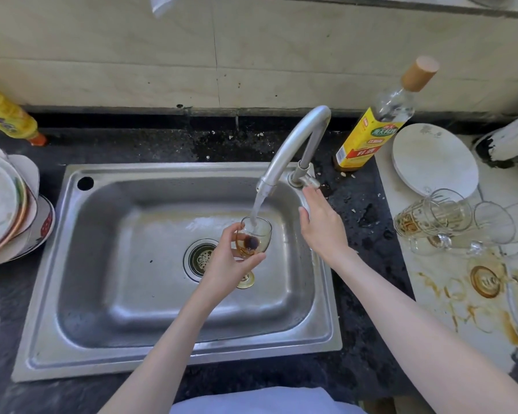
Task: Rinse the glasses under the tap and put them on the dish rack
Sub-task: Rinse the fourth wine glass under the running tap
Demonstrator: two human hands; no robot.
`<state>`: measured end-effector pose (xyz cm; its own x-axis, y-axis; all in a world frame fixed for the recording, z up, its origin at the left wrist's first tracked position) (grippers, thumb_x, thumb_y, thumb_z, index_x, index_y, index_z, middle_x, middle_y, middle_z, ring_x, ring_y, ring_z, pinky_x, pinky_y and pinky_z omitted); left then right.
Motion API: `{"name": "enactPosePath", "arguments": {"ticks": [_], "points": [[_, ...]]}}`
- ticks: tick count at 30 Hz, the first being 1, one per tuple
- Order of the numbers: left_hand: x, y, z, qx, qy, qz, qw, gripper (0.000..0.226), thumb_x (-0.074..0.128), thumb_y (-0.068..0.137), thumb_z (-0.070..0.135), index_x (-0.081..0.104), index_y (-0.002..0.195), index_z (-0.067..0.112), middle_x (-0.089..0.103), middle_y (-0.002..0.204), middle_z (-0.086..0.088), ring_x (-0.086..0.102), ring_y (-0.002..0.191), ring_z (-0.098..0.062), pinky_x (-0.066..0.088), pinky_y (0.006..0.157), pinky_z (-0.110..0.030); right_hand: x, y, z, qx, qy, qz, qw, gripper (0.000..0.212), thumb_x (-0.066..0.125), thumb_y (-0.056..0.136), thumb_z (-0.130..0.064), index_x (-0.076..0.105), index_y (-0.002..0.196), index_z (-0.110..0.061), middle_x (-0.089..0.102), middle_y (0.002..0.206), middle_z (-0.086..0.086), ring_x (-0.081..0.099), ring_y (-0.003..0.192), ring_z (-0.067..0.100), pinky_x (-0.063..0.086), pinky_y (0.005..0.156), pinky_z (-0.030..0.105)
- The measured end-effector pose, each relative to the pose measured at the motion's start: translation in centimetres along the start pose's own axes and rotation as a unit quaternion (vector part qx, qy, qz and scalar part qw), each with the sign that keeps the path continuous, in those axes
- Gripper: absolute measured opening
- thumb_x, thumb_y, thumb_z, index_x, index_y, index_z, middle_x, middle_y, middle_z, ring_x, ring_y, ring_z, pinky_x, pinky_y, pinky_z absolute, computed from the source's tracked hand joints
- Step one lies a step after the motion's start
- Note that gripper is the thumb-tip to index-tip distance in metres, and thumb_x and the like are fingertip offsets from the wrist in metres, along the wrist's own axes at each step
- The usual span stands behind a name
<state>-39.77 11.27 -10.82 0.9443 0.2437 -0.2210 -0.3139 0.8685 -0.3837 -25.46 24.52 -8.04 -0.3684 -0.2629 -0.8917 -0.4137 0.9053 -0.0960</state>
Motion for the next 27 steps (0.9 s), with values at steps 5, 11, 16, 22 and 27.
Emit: {"name": "enactPosePath", "arguments": {"ticks": [5,11,16,22,27], "points": [[-0.2,0.3,0.0,-0.001,0.022,0.005,1.0,0.065,0.076,0.075,0.019,0.039,0.129,0.023,0.054,0.113,0.005,0.057,0.074,-0.007,0.046,0.07,-0.016,0.3,-0.1,0.2,0.007,-0.008,-0.009,1.0,0.049,0.041,0.099,-0.017,0.029,0.145,-0.01,0.026,0.154,0.005,0.024,0.142,0.02,0.031,0.107,0.033],[-0.3,-0.2,-0.5,-0.025,0.043,0.006,0.999,0.065,0.076,0.076,0.025,0.039,0.129,0.025,0.053,0.114,0.006,0.059,0.078,-0.004,0.045,0.071,-0.021,1.1,-0.4,0.2,0.01,-0.017,-0.058,0.998,0.057,0.038,0.099,-0.02,0.014,0.149,-0.01,0.009,0.158,0.004,0.005,0.146,0.016,0.017,0.114,0.028],[0.4,-0.8,-3.2,-0.175,-0.081,-0.018,0.981,0.057,0.073,0.078,0.023,0.042,0.126,0.015,0.061,0.107,-0.007,0.065,0.075,-0.023,0.059,0.071,-0.036,0.9,-2.2,-1.5,-0.02,-0.016,-0.021,0.999,0.049,0.041,0.098,-0.019,0.03,0.144,-0.006,0.018,0.155,0.011,0.013,0.144,0.023,0.016,0.117,0.032],[2.3,-2.8,-6.8,-0.38,-0.29,-0.052,0.877,0.033,0.069,0.083,0.024,0.057,0.104,0.001,0.061,0.089,-0.018,0.068,0.061,-0.029,0.058,0.053,-0.035,4.9,-6.3,-1.5,0.156,0.16,-0.198,0.954,0.03,0.043,0.098,-0.03,0.056,0.118,-0.013,0.066,0.1,0.01,0.065,0.086,0.022,0.053,0.079,0.035],[3.1,-3.0,-7.3,-0.419,-0.361,-0.053,0.832,0.043,0.067,0.082,0.029,0.053,0.113,0.002,0.061,0.107,-0.021,0.067,0.078,-0.03,0.057,0.052,-0.032,7.0,-8.1,-2.4,0.229,0.231,-0.311,0.893,0.027,0.045,0.098,-0.032,0.055,0.114,-0.013,0.063,0.074,0.002,0.058,0.055,0.01,0.051,0.053,0.02]]}}
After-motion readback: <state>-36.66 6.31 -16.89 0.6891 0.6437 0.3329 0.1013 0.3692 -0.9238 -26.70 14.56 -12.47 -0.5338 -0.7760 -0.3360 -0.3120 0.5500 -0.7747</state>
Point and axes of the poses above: each hand's wrist, its own y-axis towards the middle knuckle, its own x-axis out of the palm, z = x × y, the point moved 8 cm from there along y, towards the middle knuckle
